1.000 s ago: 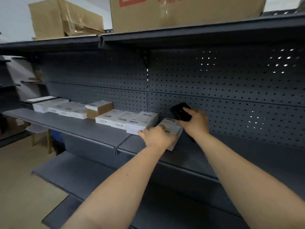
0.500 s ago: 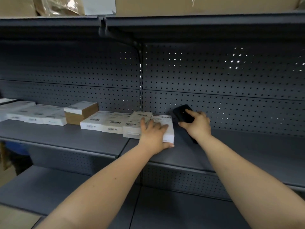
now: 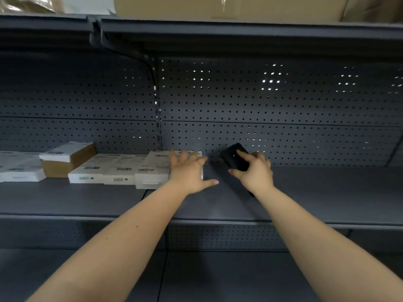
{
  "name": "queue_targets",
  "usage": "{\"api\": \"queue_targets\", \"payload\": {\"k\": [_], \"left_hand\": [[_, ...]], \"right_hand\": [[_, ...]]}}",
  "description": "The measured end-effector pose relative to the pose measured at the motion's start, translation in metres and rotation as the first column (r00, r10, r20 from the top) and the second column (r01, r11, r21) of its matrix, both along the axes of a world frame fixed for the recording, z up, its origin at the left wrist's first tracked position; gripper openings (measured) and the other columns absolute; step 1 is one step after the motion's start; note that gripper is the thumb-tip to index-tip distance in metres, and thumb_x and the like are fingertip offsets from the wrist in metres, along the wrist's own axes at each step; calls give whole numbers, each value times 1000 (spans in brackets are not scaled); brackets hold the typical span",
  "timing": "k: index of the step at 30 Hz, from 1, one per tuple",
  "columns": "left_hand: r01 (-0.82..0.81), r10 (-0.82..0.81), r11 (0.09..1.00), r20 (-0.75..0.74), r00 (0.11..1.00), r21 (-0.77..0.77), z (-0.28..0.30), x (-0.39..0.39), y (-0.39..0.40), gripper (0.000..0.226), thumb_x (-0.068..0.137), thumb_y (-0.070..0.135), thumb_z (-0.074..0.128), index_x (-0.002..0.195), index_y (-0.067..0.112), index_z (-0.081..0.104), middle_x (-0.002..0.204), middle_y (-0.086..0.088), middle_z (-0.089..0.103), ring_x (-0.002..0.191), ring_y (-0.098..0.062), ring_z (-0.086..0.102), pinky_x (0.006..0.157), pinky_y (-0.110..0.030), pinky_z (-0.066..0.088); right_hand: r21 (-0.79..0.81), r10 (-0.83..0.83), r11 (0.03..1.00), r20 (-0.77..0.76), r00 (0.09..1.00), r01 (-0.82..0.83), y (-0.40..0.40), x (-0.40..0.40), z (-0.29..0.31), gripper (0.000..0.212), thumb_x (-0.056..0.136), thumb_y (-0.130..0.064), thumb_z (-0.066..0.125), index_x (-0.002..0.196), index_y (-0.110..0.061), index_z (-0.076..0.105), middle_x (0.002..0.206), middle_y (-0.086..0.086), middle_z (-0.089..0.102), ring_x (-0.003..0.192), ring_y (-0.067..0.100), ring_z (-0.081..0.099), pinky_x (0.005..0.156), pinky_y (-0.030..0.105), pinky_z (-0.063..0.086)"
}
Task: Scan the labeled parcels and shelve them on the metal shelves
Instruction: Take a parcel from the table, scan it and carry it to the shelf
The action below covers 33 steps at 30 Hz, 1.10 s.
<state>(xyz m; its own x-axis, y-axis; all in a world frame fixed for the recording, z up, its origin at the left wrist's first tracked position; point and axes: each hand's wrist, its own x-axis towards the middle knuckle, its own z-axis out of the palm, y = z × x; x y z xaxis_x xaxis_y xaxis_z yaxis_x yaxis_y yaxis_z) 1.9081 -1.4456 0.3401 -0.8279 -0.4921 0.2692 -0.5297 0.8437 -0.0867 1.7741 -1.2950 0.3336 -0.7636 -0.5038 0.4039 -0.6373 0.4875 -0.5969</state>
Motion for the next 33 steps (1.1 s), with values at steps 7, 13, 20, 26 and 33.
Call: {"api": "queue_targets", "payload": {"k": [7,13,20,26,33], "left_hand": [[272,-271,962,-92,958,3,15,-110,97,76,91,62,54,154,27,30,165,-10,17,149,-35,11,120,-55,15],[484,-487,873,-72,870,-61,17,-208,246,67,91,56,57,148,25,39,155,-11,32,141,-34,27,108,-50,33],[687,-688,725,-29,725,-45,11,-319,480,64,92,59,52,146,28,38,139,-7,46,127,-32,41,98,-47,37],[792,-793,608,-12,609,61,-1,-396,686,60,90,62,54,141,30,46,133,-7,53,125,-33,46,98,-47,37],[825,-838,537,-3,546,174,-63,-466,848,57,88,60,57,136,32,49,136,-9,45,127,-35,37,98,-48,34]], "right_hand": [[72,-208,974,-112,972,217,116,-59,24,70,81,-47,73,144,-41,43,142,9,41,128,34,33,104,46,33],[62,-453,884,-129,882,463,281,-123,31,69,80,-48,73,143,-41,44,138,6,41,126,34,34,104,48,34],[70,-666,735,-113,737,675,514,-183,20,65,80,-45,74,140,-39,49,136,5,44,124,32,38,101,44,40],[126,-810,574,-55,584,809,705,-225,3,64,78,-49,73,138,-44,49,136,3,44,125,31,36,103,47,36],[176,-882,470,78,464,865,855,-271,-60,65,80,-48,73,140,-41,48,133,3,44,124,28,38,104,48,38]]}}
